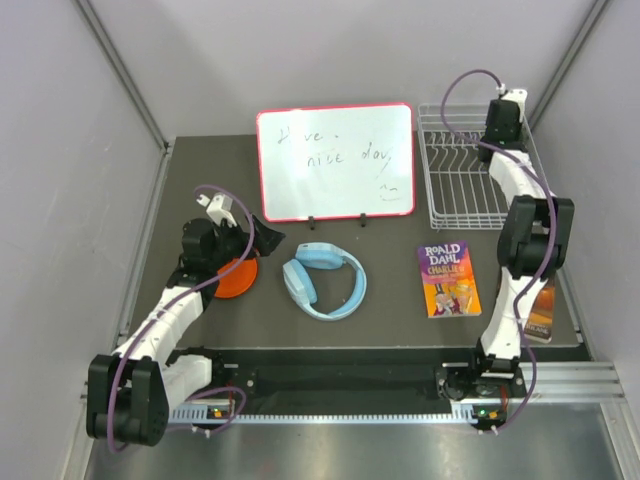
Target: Unload the plates from the dish rack
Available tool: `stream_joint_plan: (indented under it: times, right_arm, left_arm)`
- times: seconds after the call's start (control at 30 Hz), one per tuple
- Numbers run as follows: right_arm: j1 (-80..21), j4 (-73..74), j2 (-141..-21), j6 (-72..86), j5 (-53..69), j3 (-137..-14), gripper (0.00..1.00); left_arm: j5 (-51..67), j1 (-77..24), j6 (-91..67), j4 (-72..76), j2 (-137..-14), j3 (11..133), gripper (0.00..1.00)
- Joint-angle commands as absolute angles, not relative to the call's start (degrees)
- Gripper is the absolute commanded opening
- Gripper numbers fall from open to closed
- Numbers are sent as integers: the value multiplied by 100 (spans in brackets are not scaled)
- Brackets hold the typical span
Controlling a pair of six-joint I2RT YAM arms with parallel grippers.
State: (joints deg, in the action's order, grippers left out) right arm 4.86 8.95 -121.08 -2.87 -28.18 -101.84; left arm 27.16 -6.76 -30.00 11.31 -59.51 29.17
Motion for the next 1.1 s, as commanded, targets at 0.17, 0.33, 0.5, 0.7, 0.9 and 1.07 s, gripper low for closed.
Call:
stream_joint_plan:
  times: [0.17,0.33,0.5,0.7,0.9,1.07]
  right_arm:
    - [-298,-914,-10295,-1336,-4710,-9476,0]
    - [-711,-398,-8818,-514,-4616,-8290,0]
    - [-940,1194,-6920,868,-2302,-7130,0]
    - [-1019,1389,-5214,2073,390,-5460,0]
    - [-1406,1134,-4290,2926,1203,-4281,0]
    - [-1599,809,-3929,3357,1529,-3684,0]
  left_arm:
    - [2566,-712,-2900,1239,-5740,3006,99]
    - [2706,-729,-2997,1248,-5616,3023,99]
    - [3058,-765,-3452,1581,-5449,3041,99]
    - [3393,-1018,-4138,2504,-5563,3050,99]
    - [2508,-2124,-3930,2558,-5739,3260,99]
    - [2022,-2820,-3814,2575,-6082,3454,99]
